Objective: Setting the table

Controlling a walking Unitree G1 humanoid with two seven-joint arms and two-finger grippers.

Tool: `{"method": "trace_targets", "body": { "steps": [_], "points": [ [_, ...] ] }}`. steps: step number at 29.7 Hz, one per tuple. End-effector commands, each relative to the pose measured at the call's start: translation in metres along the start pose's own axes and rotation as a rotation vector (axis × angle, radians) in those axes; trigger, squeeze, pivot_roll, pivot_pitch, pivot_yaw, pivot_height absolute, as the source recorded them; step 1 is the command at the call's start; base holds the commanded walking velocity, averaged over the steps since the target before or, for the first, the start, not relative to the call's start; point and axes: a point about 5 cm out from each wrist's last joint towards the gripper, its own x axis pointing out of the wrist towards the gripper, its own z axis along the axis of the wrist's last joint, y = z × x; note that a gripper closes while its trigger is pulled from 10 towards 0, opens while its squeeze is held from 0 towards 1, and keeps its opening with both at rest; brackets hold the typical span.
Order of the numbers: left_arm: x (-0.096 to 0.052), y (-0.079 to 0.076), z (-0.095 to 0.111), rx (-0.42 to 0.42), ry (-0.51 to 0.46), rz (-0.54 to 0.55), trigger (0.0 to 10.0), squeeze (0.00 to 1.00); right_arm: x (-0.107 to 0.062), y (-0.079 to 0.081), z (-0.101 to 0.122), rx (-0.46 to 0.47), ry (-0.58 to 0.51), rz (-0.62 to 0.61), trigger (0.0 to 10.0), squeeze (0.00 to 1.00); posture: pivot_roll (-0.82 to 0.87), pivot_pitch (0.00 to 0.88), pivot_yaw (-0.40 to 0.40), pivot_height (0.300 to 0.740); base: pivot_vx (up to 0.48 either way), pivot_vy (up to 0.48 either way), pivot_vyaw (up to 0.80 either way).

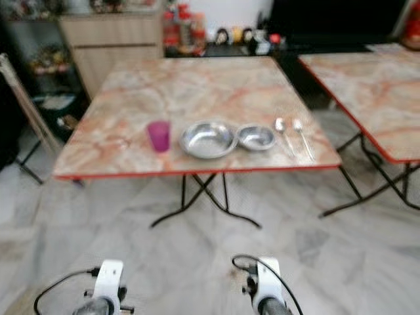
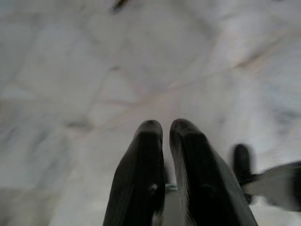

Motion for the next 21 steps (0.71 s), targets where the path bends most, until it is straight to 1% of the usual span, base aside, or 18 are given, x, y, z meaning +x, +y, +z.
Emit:
{"method": "trace_targets", "body": {
  "steps": [1, 2, 7, 8, 15, 21],
  "points": [
    [-0.0016, 0.0126, -0.0035, 0.018, 0.019, 0.028, 10.0, 0.00, 0.0032, 0.0100, 0.0094, -0.015, -0.030, 0.023, 10.0, 0.00, -0.01, 0.000, -0.030, 0.740, 0.360, 0.000, 0.00],
    [-0.0016, 0.0127, -0.0035, 0.018, 0.019, 0.027, 10.0, 0.00, 0.0032, 0.0098, 0.0099, -0.024, -0.034, 0.021, 10.0, 0.00, -0.01, 0.000, -0.031, 0.740, 0.364, 0.000, 0.00],
    [-0.0016, 0.0126, -0.0035, 0.018, 0.018, 0.026, 10.0, 0.00, 0.0032, 0.0090, 0.0099, -0.023, -0.031, 0.015, 10.0, 0.00, -0.01, 0.000, -0.029, 0.740, 0.361, 0.000, 0.71],
    [-0.0016, 0.0126, -0.0036, 0.017, 0.018, 0.027, 10.0, 0.00, 0.0032, 0.0086, 0.0096, -0.003, -0.029, 0.011, 10.0, 0.00, -0.01, 0.000, -0.030, 0.740, 0.360, 0.000, 0.00],
    [-0.0016, 0.0126, -0.0037, 0.020, 0.018, 0.028, 10.0, 0.00, 0.0030, 0.0083, 0.0089, -0.011, -0.027, 0.012, 10.0, 0.00, -0.01, 0.000, -0.030, 0.740, 0.350, 0.000, 0.00],
    [-0.0017, 0.0132, -0.0038, 0.021, 0.019, 0.030, 10.0, 0.00, 0.0030, 0.0093, 0.0083, -0.010, -0.023, 0.015, 10.0, 0.00, -0.01, 0.000, -0.029, 0.740, 0.000, 0.000, 0.00]
  ]
}}
